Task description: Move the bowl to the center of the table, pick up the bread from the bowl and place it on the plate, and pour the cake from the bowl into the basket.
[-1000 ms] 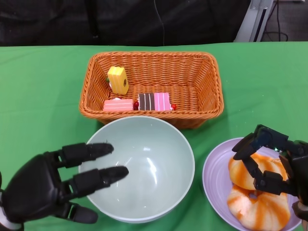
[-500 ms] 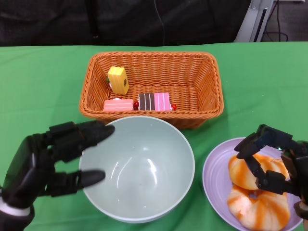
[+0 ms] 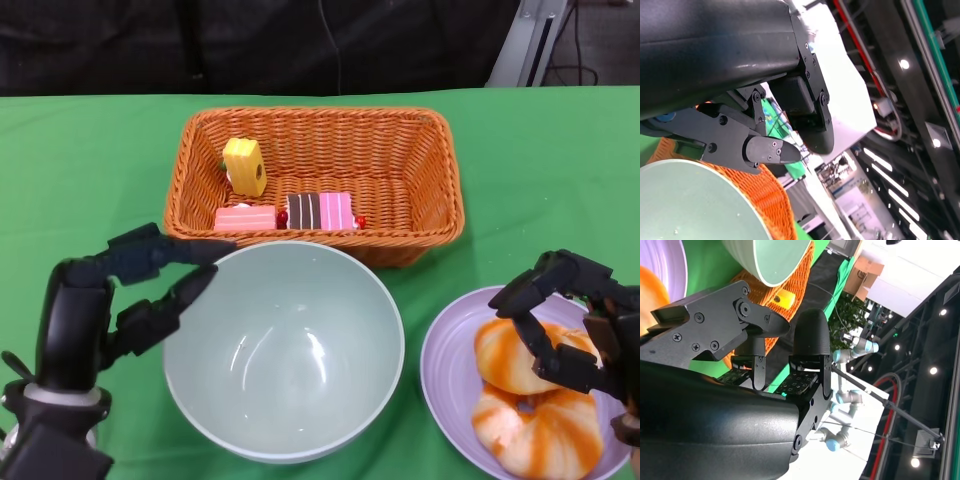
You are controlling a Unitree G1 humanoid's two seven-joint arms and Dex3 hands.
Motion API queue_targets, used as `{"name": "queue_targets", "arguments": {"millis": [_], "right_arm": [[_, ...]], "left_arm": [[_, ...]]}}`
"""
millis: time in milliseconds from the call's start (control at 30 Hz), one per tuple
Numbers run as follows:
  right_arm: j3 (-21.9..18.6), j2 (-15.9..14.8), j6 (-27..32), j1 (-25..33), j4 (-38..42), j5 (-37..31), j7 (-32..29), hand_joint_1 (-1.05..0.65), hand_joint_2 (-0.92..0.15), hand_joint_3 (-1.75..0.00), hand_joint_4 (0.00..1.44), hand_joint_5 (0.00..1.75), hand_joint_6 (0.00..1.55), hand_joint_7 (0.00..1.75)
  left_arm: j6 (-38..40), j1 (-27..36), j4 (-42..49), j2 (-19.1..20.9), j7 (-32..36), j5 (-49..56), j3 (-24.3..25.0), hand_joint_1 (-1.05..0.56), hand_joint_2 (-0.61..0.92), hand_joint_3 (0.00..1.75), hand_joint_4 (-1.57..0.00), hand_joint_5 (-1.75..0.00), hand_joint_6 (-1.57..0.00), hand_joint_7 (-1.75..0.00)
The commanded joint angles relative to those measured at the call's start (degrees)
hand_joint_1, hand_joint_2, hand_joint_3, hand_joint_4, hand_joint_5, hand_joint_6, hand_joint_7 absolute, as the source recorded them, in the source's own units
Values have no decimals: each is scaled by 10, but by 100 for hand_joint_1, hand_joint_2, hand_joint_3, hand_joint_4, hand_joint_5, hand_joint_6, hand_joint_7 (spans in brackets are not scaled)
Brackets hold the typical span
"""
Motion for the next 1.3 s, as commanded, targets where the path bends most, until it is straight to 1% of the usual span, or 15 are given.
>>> {"name": "queue_targets", "arguments": {"millis": [33, 100, 133, 200, 233, 367, 467, 600, 800, 1000, 1100, 1300], "right_arm": [[-4, 0, 11, 3, -17, 20, 10, -7, -75, -72, 79, 125, 63, 132], [-3, 1, 19, 4, -24, 30, 20, -8, -75, -72, 78, 126, 63, 132], [-4, 2, 26, 6, -30, 31, 21, -9, -78, -66, 77, 127, 64, 130], [-4, 3, 36, 8, -39, 39, 30, -12, -85, -50, 77, 127, 65, 128], [-4, 4, 39, 8, -42, 42, 34, -12, -88, -46, 77, 127, 64, 128], [-4, 5, 46, 5, -48, 60, 53, -9, -91, -44, 76, 127, 62, 127], [-2, 4, 57, 4, -52, 72, 71, -10, -91, -45, 75, 128, 60, 129], [-4, 5, 68, 3, -57, 93, 95, -12, -91, -44, 75, 129, 59, 129], [-9, 4, 93, 7, -71, 111, 119, -11, -92, -42, 73, 133, 56, 132], [-13, 12, 115, 14, -92, 122, 125, -11, -92, -40, 74, 133, 57, 131], [-14, 12, 120, 15, -97, 125, 132, -12, -92, -41, 74, 133, 57, 130], [-20, 13, 121, 14, -96, 122, 138, -12, -92, -40, 73, 132, 57, 128]], "left_arm": [[37, 8, -13, -32, -64, -68, 31, -5, 92, 45, -78, -138, -85, -114], [59, 12, -23, -49, -107, -99, 43, -6, 92, 45, -76, -150, -82, -123], [68, 14, -28, -54, -125, -105, 50, -6, 92, 45, -74, -157, -80, -127], [90, 21, -42, -62, -160, -121, 62, -10, 92, 41, -73, -165, -78, -130], [100, 24, -49, -66, -175, -127, 69, -12, 92, 39, -73, -167, -78, -130], [150, 32, -77, -81, -221, -150, 98, -17, 92, 35, -73, -171, -78, -132], [183, 35, -89, -91, -256, -170, 119, -13, 92, 34, -74, -172, -78, -136], [204, 31, -91, -103, -310, -201, 145, -9, 92, 33, -74, -171, -77, -139], [221, 38, -106, -114, -343, -204, 174, -11, 92, 29, -75, -169, -76, -143], [240, 46, -128, -123, -366, -209, 196, -10, 92, 32, -74, -172, -75, -144], [239, 44, -123, -124, -368, -198, 207, -11, 92, 31, -73, -174, -74, -145], [241, 40, -105, -125, -376, -184, 215, -10, 92, 30, -75, -170, -76, -144]]}}
